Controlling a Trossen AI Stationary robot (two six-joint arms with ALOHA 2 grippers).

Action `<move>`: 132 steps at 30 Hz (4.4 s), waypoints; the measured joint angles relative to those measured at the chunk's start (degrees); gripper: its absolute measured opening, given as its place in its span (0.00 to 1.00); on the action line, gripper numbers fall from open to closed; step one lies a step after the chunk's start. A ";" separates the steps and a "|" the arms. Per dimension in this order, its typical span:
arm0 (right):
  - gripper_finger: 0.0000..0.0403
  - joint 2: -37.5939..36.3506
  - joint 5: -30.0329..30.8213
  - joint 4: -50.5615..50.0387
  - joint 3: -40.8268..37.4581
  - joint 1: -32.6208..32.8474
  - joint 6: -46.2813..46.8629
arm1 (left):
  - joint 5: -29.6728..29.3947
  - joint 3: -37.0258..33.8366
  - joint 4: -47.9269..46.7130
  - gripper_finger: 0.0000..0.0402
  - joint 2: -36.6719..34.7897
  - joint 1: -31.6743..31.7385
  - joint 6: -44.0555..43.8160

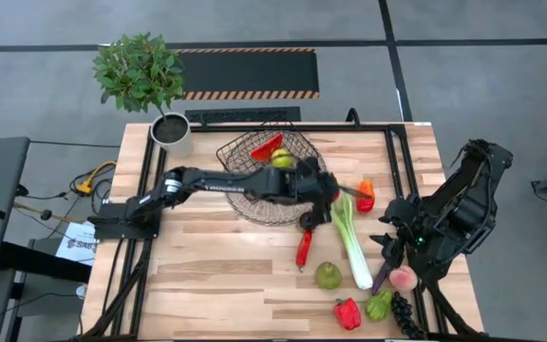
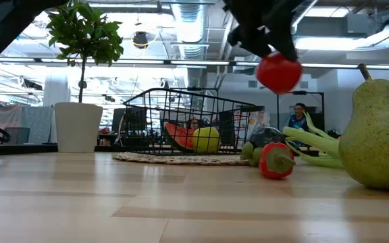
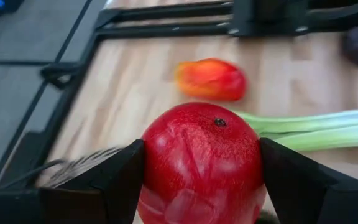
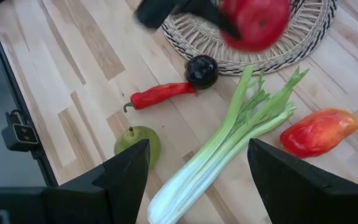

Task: Build produce basket
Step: Put the red apple into the wire basket, then put the black mangosteen into the wire basket

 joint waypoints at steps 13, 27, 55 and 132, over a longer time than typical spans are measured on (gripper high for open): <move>0.72 -0.02 0.02 -1.01 0.00 0.01 -0.57 | -11.28 5.22 -26.68 0.65 -7.60 8.68 -8.91; 0.72 -0.02 0.04 -1.88 0.02 -0.05 -0.55 | -3.19 -3.05 -38.62 0.65 -11.10 15.50 -11.87; 0.72 -0.11 0.02 -1.90 0.01 -0.05 1.40 | 3.10 -19.15 -12.92 0.65 -24.02 15.92 -8.77; 0.72 11.03 -9.43 -1.90 0.00 -18.18 6.77 | 25.89 -43.48 18.00 0.89 -35.55 6.26 -10.95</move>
